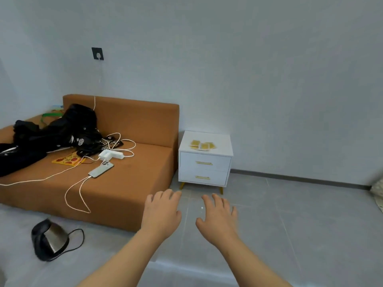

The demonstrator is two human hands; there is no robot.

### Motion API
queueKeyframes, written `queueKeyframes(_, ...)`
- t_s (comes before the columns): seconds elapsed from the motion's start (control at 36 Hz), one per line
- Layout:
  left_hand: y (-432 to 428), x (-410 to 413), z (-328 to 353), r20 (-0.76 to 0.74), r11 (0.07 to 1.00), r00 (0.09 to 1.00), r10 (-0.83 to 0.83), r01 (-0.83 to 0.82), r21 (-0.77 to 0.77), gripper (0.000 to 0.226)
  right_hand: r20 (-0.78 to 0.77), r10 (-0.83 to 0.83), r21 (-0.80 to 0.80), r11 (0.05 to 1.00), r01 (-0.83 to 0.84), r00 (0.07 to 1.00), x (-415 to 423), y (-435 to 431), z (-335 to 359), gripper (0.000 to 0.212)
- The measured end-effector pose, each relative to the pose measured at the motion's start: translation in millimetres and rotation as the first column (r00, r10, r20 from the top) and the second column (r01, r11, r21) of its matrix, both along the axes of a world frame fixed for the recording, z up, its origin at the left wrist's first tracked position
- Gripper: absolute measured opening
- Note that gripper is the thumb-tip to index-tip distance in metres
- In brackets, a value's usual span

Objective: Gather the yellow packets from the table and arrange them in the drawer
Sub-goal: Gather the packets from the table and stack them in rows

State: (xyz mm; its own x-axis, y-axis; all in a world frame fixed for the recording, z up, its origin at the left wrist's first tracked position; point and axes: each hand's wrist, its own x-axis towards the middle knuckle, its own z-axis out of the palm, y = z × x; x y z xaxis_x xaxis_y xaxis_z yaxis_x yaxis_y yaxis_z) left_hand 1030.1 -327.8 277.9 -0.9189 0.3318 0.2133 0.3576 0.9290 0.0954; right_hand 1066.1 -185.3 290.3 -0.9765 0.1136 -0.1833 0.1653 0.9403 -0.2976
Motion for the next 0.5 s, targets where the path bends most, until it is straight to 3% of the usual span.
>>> queueKeyframes(0.19, 10.1, -146.2, -8.5, -0.089, 0.987, 0.988, -0.127, 0.117, -0.107, 0.057, -0.028, -0.013, 0.005, 1.000, 0.014, 1.000, -132.6, 13.4, -1.4, 0.060)
queueKeyframes(0.39, 47.7, -285.9, -23.4, -0.026, 0.979, 0.989, -0.149, 0.143, -0.148, 0.056, 0.018, -0.055, 0.015, 0.998, 0.055, 0.998, -262.6, 56.6, -21.8, 0.061)
queueKeyframes(0.5, 86.4, -362.5, -15.9, 0.062, 0.989, 0.992, -0.110, 0.116, -0.092, 0.053, -0.008, -0.082, -0.023, 0.996, 0.081, 0.997, -348.4, 93.3, -32.1, 0.062)
